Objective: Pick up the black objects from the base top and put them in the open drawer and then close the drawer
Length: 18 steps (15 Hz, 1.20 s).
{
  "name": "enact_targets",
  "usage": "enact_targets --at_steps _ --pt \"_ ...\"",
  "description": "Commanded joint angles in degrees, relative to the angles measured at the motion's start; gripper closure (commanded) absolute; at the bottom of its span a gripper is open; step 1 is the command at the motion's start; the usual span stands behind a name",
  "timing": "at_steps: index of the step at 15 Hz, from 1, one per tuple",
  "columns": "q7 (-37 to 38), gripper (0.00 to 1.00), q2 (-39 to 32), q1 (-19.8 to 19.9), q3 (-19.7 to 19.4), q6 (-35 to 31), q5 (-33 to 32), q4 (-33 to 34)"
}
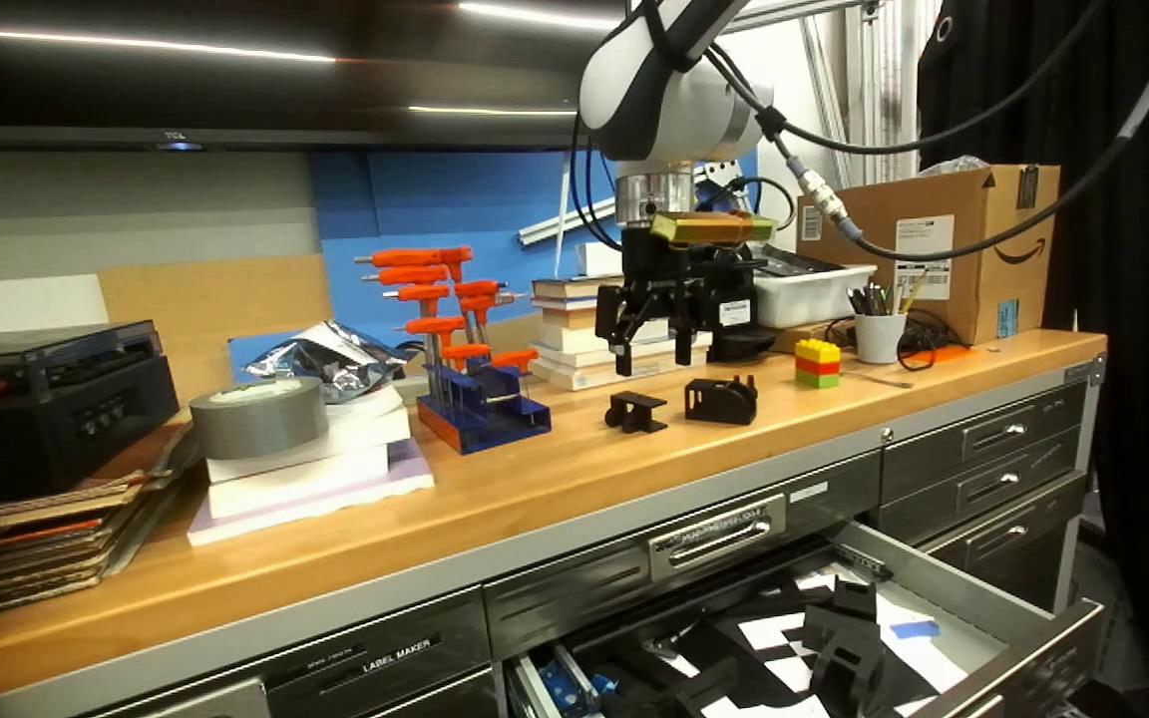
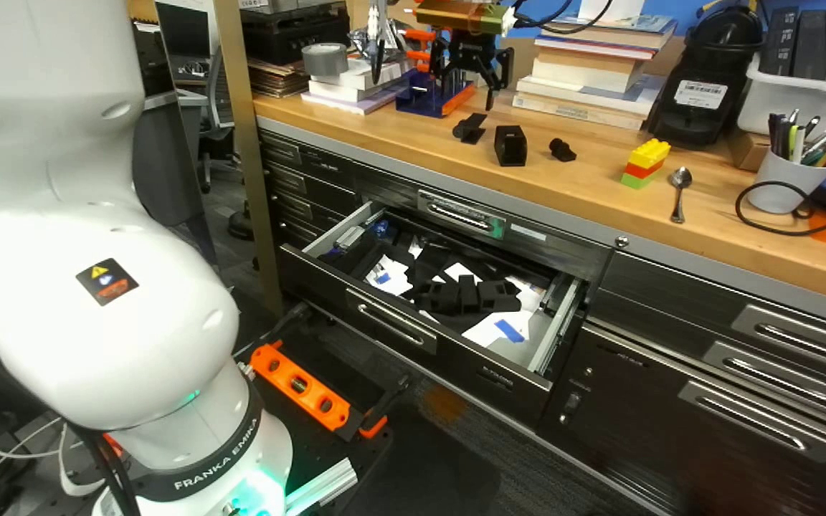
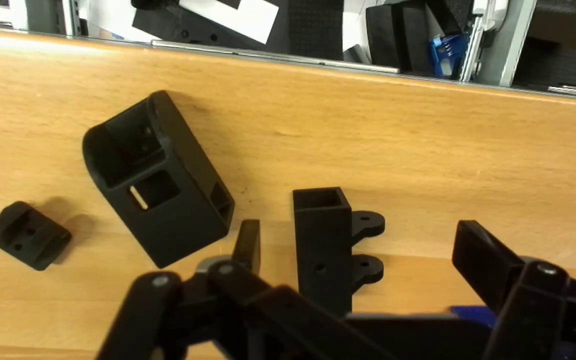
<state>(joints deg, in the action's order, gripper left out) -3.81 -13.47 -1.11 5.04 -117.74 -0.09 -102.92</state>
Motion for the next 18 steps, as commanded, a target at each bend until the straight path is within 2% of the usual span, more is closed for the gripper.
enact_targets --at_steps 1,7,18 --pt "-2.43 0.00 -2.94 -0.26 -0.16 2.48 2.58 3.70" --pt "-2.79 0.00 -5.85 -0.38 0.18 1.81 5.40 4.77" --pt "-1.09 0.00 -9.20 -0.88 -0.02 1.64 5.04 9.22"
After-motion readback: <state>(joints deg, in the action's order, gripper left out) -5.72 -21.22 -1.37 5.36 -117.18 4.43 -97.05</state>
